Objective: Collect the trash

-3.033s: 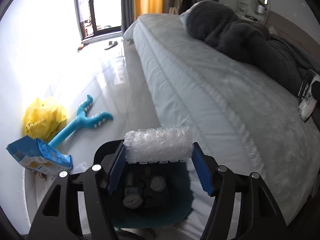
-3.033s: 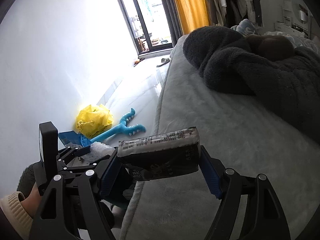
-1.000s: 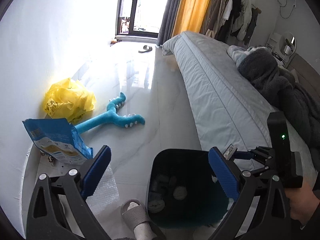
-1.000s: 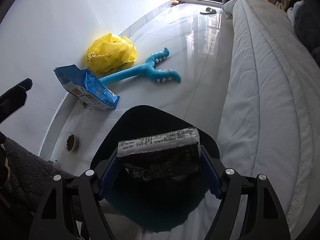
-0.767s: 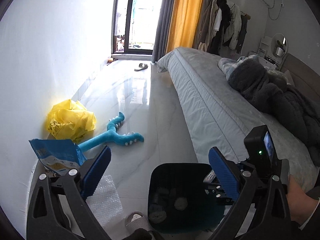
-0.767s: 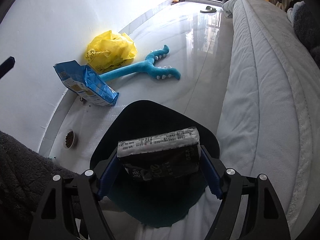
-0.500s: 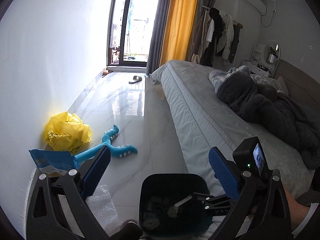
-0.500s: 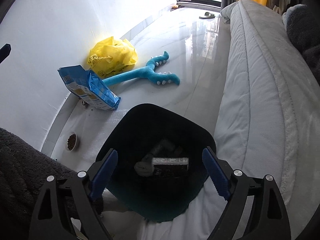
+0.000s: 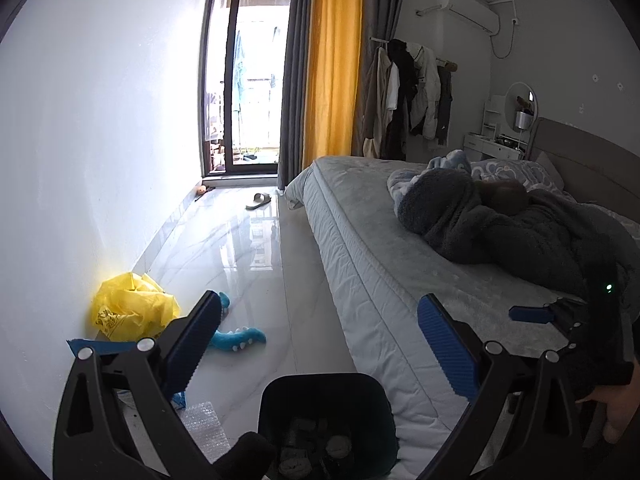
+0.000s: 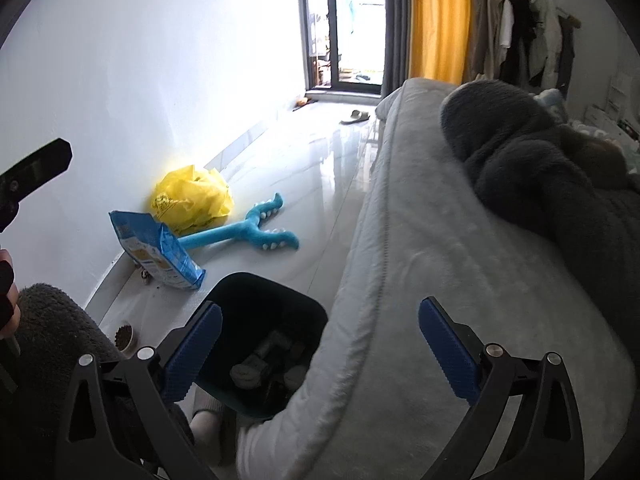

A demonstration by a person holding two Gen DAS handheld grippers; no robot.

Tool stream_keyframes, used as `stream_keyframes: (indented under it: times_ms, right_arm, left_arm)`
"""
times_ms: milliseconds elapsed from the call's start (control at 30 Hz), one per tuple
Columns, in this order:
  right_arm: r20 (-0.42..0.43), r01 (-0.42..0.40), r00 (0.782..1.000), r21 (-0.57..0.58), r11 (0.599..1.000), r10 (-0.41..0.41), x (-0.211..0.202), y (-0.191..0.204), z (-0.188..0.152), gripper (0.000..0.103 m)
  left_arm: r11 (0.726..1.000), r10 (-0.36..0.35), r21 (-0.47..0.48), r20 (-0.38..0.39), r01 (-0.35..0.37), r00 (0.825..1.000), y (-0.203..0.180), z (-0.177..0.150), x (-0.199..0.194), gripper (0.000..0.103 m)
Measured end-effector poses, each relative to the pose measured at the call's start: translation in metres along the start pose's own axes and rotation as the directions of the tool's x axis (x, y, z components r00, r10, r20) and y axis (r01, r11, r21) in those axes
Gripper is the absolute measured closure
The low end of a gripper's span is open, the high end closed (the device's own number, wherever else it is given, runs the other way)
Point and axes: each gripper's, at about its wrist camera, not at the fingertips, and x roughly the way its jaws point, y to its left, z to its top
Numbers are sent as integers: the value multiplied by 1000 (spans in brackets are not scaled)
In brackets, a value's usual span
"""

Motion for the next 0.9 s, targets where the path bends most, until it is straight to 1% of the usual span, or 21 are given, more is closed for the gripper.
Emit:
stream_keyframes:
  times_ms: [100,233,267,400,567,633,700,767,800,867,900]
  right_arm:
    - [64,47,997,27,999,-48,-37,-23,-8,3]
    - [146,124,981,58,991,-131,-86,-49,-21,3]
    - [183,149,970,77,986,-161,-104,-56,-27,3]
    - [259,194,938,155,969,-229,-150,-77,-45,3]
    - [347,222,891,230,947,-293,-204,-97,-74,3]
    - [354,228,882,256,940,-310,-217,-105,-87,3]
    - [349,232,880,280,932,-324,-222,-112,-96,3]
    - [348,230,876,308,923,-334,-227,-121,-102,3]
    - [341,236,877,308,922,-339,-227,-121,-105,3]
    - [317,275,877,284,919,-360,-226,-121,-108,3]
    - [313,275,880,279,920,-357,-227,-121,-112,3]
  left_arm:
    - [998,-11,59,18,10,1000,-10,2,-8,3]
    - [997,-17,72,28,15,999,-13,0,-14,3]
    - [998,-12,69,29,10,999,-14,-1,-14,3]
    - [997,-10,72,34,8,999,-19,-9,-14,3]
    - [992,-9,129,28,5,1000,-30,-26,-14,3]
    - [991,-21,135,27,17,999,-32,-31,-15,3]
    - [990,-23,139,35,18,999,-33,-32,-15,3]
    - [992,-40,120,27,36,999,-31,-33,-16,3]
    - [993,-43,107,22,41,999,-29,-33,-16,3]
    - [995,-43,89,20,41,999,-26,-35,-17,3]
    - [996,-42,84,19,41,999,-25,-35,-18,3]
